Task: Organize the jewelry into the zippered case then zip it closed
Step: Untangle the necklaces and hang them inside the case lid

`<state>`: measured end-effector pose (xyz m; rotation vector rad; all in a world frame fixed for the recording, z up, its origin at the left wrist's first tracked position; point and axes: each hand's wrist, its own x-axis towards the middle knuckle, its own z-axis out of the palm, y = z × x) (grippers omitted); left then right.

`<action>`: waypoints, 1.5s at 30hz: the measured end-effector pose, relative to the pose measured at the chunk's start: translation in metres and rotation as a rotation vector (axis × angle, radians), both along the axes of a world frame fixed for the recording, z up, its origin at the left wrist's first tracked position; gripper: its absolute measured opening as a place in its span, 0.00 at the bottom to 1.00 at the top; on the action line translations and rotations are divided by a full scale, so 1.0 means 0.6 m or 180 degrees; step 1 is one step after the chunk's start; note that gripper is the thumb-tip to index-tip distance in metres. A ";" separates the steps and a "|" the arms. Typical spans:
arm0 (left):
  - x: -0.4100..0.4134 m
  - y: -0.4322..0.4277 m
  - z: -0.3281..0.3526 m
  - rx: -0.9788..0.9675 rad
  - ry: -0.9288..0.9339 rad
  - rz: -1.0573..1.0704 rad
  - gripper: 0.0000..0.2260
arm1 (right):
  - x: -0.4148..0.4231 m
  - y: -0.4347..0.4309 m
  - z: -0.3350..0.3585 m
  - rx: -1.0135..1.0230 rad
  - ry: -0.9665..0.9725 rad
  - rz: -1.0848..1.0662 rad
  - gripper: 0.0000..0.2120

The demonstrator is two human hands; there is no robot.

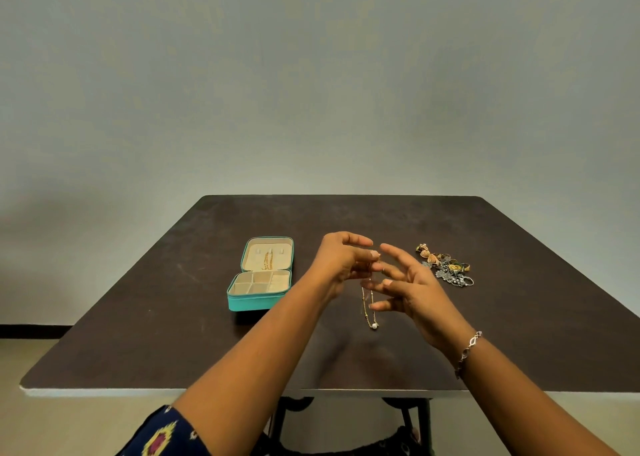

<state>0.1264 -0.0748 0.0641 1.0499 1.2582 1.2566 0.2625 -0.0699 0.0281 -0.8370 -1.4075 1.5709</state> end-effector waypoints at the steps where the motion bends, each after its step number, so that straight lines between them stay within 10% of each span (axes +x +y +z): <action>1: 0.000 0.001 0.003 -0.0010 -0.0021 -0.0027 0.08 | 0.002 0.002 0.001 0.0036 -0.0038 -0.0077 0.24; 28: -0.014 -0.002 0.029 -0.0110 -0.1175 -0.0116 0.08 | 0.024 0.025 -0.015 -0.0444 0.0832 0.0301 0.19; 38: -0.040 -0.009 0.002 -0.0316 -0.2039 0.0351 0.08 | 0.041 0.032 0.002 -0.0715 0.1092 0.0223 0.40; 45: -0.027 -0.023 -0.028 -0.0607 -0.1315 -0.0108 0.04 | 0.049 0.030 0.022 -0.0784 0.1284 0.0207 0.34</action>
